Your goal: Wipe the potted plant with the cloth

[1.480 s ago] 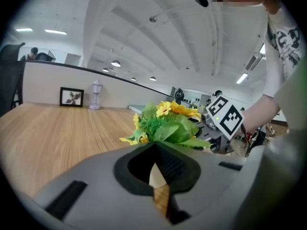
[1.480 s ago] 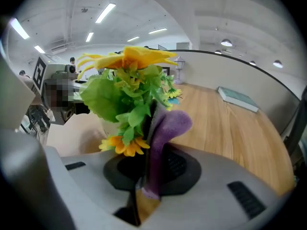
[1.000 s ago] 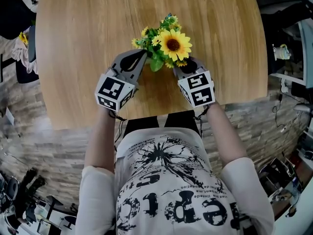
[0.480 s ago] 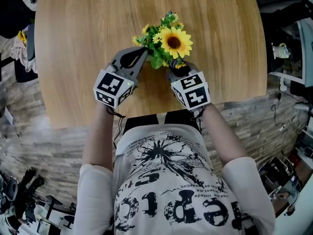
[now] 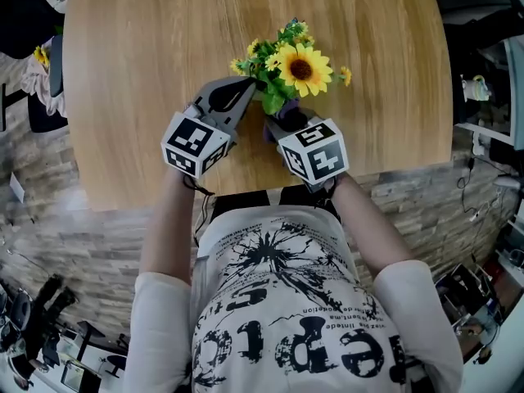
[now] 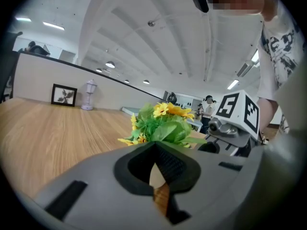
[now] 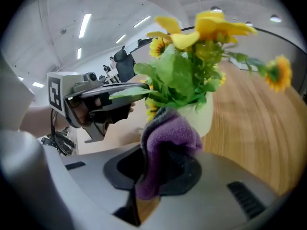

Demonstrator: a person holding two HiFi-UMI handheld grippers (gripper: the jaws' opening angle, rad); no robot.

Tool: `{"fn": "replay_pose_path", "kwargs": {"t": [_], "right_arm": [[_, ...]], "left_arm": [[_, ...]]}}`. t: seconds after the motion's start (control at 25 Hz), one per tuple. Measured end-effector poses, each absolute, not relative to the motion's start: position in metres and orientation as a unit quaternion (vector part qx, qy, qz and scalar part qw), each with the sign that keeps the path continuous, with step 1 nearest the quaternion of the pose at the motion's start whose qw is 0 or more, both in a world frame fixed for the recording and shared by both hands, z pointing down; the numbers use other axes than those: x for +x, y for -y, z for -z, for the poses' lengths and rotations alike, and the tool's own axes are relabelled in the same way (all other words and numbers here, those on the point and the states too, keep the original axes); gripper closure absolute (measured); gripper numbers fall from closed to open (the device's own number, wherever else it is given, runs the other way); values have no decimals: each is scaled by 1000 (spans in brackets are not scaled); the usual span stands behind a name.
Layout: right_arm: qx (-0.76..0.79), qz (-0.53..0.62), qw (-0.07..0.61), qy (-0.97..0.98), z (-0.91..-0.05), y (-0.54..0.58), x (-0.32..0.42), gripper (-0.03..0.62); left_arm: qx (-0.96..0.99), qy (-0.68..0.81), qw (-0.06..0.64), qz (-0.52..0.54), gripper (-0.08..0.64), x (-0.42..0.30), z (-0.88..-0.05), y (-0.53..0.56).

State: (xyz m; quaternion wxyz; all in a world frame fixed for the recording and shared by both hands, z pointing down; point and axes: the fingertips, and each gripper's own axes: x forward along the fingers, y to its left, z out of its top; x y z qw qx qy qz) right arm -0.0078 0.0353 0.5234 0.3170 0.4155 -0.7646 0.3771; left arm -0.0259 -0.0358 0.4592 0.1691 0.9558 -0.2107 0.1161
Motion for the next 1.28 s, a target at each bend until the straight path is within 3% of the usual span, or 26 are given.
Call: {"fn": "replay_pose_path", "kwargs": {"t": [0.6,1.28], "right_arm": [[362,-383,304,794,-513,-41,-54,518],[470,-385,371,702,-508,-55,98,518]], "left_arm": [[955,212,169,-122,557,-32,-460,38],[947,236,126,-180,557,-34,-461,34]]}}
